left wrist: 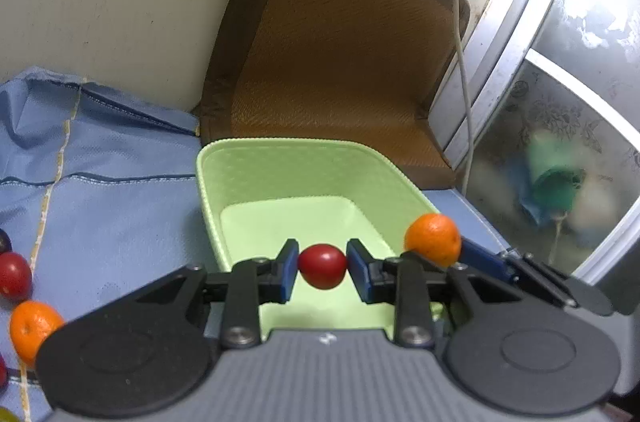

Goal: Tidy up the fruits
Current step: 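Carry both fruits over the green basket and open both tools, then return both tools to the fruit on the cloth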

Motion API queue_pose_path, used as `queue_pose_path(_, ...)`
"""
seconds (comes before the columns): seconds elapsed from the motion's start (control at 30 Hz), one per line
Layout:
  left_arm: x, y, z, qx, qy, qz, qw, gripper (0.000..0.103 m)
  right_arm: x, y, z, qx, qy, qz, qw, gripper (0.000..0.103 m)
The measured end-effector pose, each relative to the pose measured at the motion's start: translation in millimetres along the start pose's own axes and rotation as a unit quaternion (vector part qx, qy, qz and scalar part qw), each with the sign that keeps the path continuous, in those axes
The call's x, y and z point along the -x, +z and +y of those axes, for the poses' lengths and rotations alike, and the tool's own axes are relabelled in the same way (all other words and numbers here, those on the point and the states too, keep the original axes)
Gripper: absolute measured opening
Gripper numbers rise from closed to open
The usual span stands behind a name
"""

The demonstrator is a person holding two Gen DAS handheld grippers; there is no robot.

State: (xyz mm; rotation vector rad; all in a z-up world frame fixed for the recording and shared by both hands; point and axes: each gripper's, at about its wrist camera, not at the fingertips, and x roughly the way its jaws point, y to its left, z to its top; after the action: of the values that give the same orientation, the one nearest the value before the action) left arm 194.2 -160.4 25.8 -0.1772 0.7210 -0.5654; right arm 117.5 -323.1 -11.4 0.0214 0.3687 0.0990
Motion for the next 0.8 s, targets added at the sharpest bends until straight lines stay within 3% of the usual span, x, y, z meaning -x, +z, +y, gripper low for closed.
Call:
queue_pose_path(0.1,4,2,0,0.006,-0.001,0.001,1.0,0.042,1,0,6,0.013,-0.002,-0.008,1.0,0.048)
queue_pose_path(0.13,8,4,2,0.013,-0.007,-0.003,0.9999,0.045,3,-1,6,0.012,-0.002,-0.013,1.0,0.055)
queue_pose_path(0.3,54,15,19,0.049,-0.038,-0.045,0.9971,0.045,22,-4,4,-0.007,-0.003,-0.044,0.999,0.057)
queue_pose_path(0.43,105,12,47,0.075,-0.032,-0.087,0.9929,0.045,43,-3,1,-0.035,0.008,-0.076,0.996,0.057)
queue_pose_path(0.6,171,-22,103,0.113,0.047,-0.13,0.9839,0.045,70,-14,19,-0.05,0.058,-0.086,0.993,0.057)
queue_pose_path(0.8,218,-67,166,0.172,0.161,-0.138,0.9619,0.045,70,-30,72,-0.034,0.135,-0.033,0.99,0.057)
